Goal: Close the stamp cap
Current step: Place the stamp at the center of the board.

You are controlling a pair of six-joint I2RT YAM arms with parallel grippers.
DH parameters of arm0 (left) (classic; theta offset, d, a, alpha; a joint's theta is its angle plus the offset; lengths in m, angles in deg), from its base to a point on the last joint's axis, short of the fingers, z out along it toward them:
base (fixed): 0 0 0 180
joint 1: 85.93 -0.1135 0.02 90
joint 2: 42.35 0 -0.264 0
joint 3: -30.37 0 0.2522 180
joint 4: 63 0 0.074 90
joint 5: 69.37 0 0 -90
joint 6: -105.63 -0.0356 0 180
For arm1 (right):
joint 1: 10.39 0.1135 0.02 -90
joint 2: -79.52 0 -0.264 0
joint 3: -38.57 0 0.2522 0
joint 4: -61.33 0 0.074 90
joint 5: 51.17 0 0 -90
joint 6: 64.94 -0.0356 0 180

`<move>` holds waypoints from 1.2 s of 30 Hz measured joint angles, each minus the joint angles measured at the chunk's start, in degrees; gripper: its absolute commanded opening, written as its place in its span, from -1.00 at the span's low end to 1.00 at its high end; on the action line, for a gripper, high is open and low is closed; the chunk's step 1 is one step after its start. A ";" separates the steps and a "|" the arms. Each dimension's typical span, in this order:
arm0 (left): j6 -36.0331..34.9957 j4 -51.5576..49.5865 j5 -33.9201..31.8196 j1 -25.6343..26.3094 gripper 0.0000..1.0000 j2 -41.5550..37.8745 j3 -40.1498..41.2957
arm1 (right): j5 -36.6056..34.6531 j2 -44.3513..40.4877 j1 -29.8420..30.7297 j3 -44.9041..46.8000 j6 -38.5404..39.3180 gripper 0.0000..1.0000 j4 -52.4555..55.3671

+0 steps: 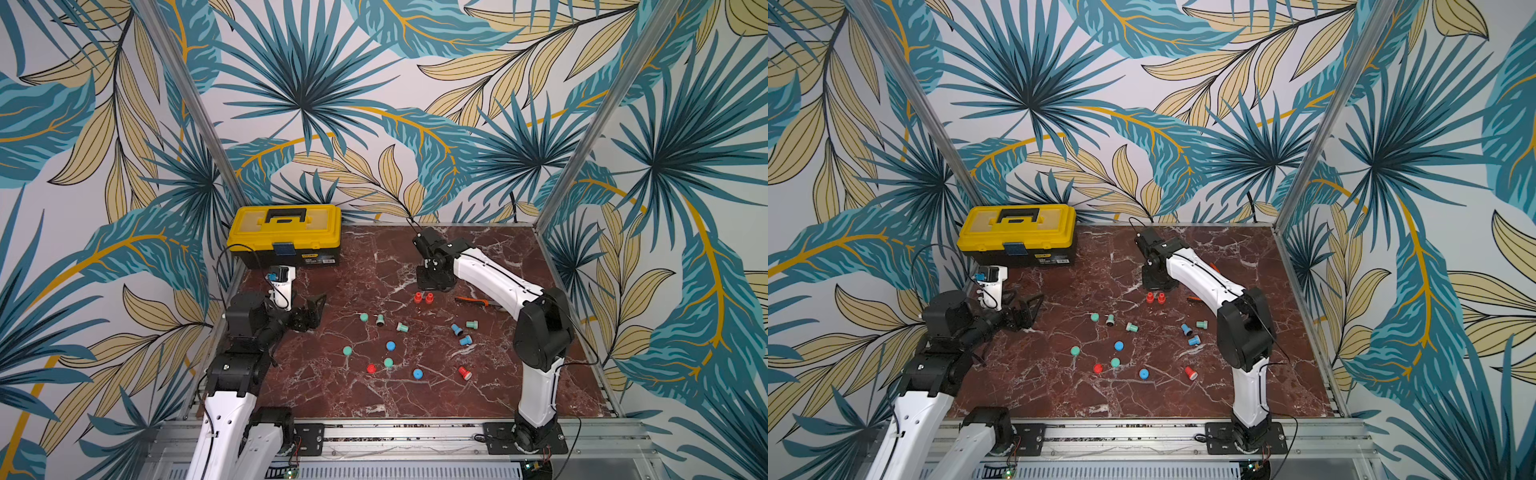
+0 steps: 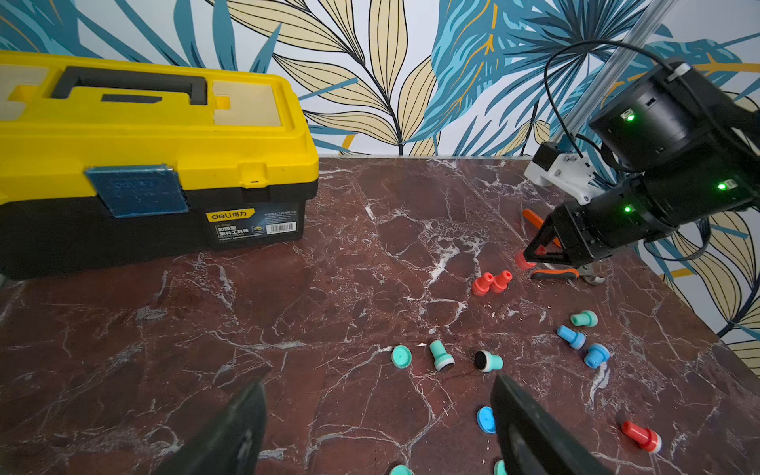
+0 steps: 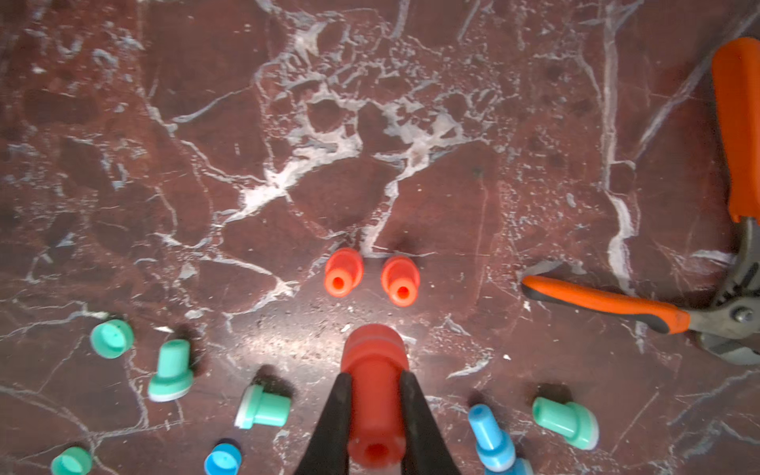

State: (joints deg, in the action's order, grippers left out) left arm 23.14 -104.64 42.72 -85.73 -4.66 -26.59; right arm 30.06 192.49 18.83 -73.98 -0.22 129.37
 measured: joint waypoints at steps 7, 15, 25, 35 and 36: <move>0.00 0.00 0.02 -0.31 0.74 0.13 0.00 | 0.26 3.08 -4.76 1.09 1.36 -0.77 -0.46; 0.00 0.02 0.22 -0.46 0.74 0.83 0.00 | 1.55 8.24 -6.21 2.54 1.81 -0.75 -2.14; 0.00 0.04 0.76 -0.70 0.75 1.68 0.00 | 2.21 9.09 -7.10 3.78 2.23 -0.39 -3.87; 0.00 0.04 0.87 -0.70 0.75 1.64 0.00 | 2.16 9.05 -7.10 4.07 2.21 -0.29 -4.22; 0.00 0.04 0.90 -0.70 0.75 1.64 0.00 | 2.19 8.96 -7.10 4.07 2.23 -0.29 -4.11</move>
State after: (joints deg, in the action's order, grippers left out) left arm 23.14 -104.59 43.61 -86.43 -3.02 -26.59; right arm 32.24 201.45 11.72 -69.91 2.01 125.27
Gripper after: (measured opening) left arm 0.873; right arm 0.352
